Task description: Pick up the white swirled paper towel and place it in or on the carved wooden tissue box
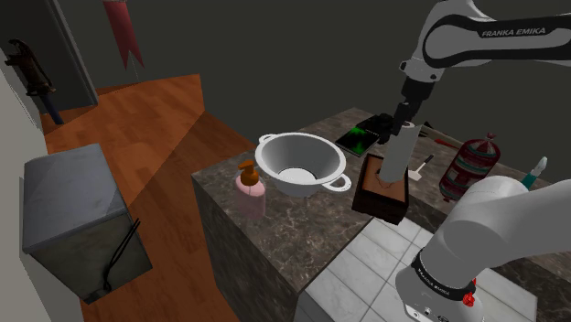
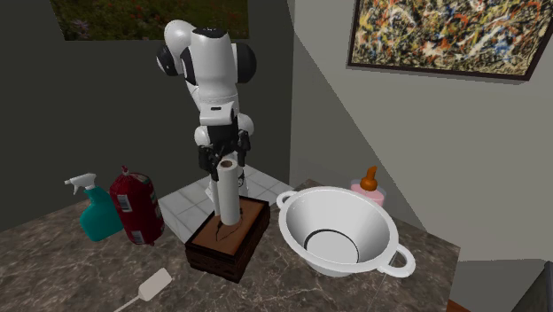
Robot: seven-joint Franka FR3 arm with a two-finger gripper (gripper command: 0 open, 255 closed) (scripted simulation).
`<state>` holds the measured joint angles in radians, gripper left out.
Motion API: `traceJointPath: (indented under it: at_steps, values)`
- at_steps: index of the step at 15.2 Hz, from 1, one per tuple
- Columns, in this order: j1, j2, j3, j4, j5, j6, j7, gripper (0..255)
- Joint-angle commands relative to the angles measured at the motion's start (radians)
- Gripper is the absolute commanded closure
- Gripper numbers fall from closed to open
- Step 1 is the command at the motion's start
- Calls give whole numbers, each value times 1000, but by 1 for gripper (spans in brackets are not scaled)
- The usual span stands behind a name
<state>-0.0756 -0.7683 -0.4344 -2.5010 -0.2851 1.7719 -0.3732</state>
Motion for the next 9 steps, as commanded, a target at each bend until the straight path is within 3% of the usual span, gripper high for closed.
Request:
traceJointPath:
  at_steps: [1,5,9]
  values:
    - [0,0,0,0,0,0,0,0]
    - [11,8,28,129,26,-121,-7,0]
    - [11,8,28,129,26,-121,-7,0]
